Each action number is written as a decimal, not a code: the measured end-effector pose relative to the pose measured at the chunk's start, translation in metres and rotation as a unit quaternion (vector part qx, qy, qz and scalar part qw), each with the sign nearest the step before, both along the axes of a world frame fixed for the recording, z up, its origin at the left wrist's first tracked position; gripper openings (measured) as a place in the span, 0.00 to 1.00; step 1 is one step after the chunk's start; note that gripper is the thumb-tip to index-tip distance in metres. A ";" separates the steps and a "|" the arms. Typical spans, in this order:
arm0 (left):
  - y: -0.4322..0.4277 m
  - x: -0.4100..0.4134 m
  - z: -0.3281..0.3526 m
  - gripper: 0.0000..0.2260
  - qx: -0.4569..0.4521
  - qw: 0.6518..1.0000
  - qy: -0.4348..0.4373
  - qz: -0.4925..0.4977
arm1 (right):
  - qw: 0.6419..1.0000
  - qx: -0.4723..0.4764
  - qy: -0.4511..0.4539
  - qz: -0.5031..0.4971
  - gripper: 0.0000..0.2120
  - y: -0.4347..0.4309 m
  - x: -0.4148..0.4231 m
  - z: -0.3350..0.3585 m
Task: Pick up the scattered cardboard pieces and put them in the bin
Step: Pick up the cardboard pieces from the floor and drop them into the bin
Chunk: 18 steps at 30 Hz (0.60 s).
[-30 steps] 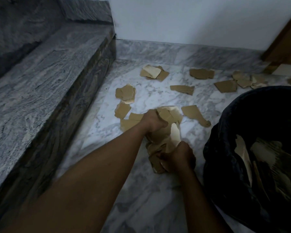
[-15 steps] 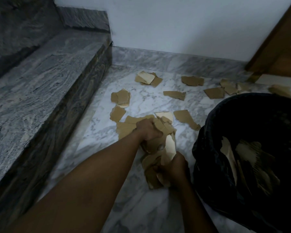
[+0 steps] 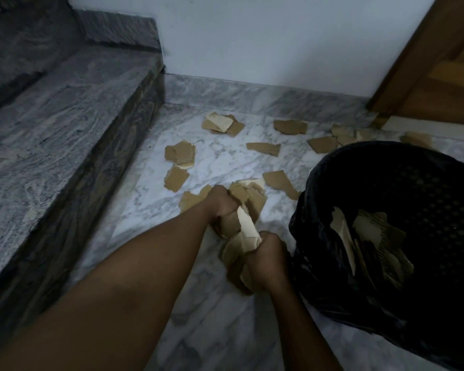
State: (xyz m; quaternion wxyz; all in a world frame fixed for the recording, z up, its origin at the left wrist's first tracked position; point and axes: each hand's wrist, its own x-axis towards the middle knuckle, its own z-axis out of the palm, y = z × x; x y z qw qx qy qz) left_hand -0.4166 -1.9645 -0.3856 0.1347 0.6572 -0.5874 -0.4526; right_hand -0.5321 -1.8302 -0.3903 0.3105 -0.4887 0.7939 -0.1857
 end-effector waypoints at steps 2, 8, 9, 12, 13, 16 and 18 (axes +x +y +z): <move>0.006 0.011 0.006 0.07 0.010 1.000 -0.002 0.027 | 1.000 0.000 0.009 0.003 0.12 0.005 0.005 0.013; 0.011 0.041 0.073 0.08 -0.009 0.997 0.025 0.072 | 0.990 -0.124 0.050 0.049 0.12 -0.010 0.031 0.086; 0.011 0.043 0.090 0.06 -0.020 0.997 0.025 0.074 | 0.985 -0.143 0.069 0.063 0.12 -0.016 0.035 0.107; 0.008 0.046 0.152 0.05 -0.070 0.996 -0.003 0.055 | 0.968 -0.194 0.125 0.096 0.09 -0.037 0.028 0.181; 0.007 0.046 0.175 0.06 -0.090 0.995 -0.018 0.044 | 0.963 -0.204 0.137 0.109 0.08 -0.044 0.020 0.206; 0.003 0.040 0.245 0.13 -0.141 0.988 -0.059 -0.004 | 0.959 -0.202 0.155 0.124 0.12 -0.065 -0.025 0.280; 0.006 0.026 0.286 0.18 -0.169 0.983 -0.060 -0.040 | 0.954 -0.178 0.196 0.139 0.16 -0.069 -0.062 0.321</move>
